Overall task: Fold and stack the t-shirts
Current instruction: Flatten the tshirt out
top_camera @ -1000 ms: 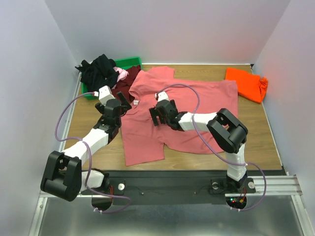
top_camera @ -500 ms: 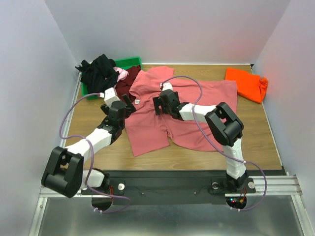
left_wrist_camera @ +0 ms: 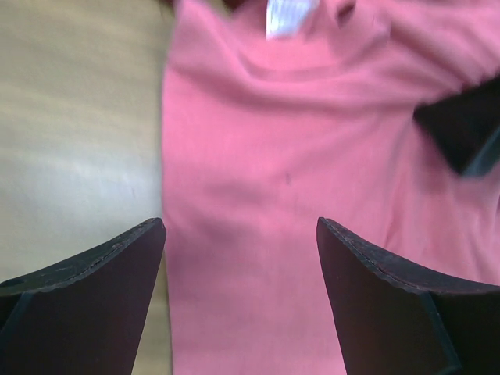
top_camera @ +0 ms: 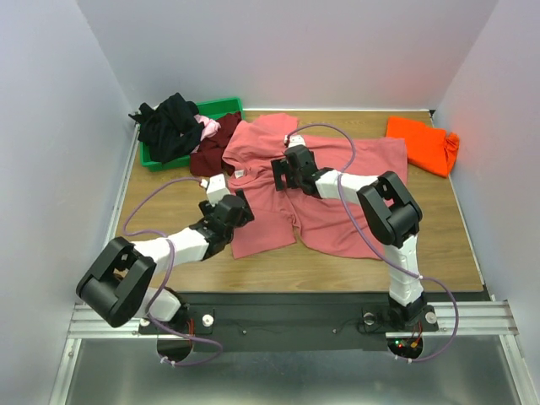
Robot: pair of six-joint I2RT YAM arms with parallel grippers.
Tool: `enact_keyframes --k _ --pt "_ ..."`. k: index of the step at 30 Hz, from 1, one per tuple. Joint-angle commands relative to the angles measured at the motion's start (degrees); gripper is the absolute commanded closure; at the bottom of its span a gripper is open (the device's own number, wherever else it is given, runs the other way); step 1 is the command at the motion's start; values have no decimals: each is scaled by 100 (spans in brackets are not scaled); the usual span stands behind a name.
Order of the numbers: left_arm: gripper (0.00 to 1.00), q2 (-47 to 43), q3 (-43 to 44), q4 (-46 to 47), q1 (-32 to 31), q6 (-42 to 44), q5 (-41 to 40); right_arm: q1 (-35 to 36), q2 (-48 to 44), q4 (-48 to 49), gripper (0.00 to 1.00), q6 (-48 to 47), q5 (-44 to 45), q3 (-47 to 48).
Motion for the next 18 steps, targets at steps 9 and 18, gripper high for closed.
enact_keyframes --k 9,18 --pt "10 -24 -360 -1318 -991 -1725 -768 -27 -977 388 0 159 -731 -850" --pt "11 -59 -167 -2284 -1623 -2716 -978 -71 -2208 784 0 141 -635 -1923"
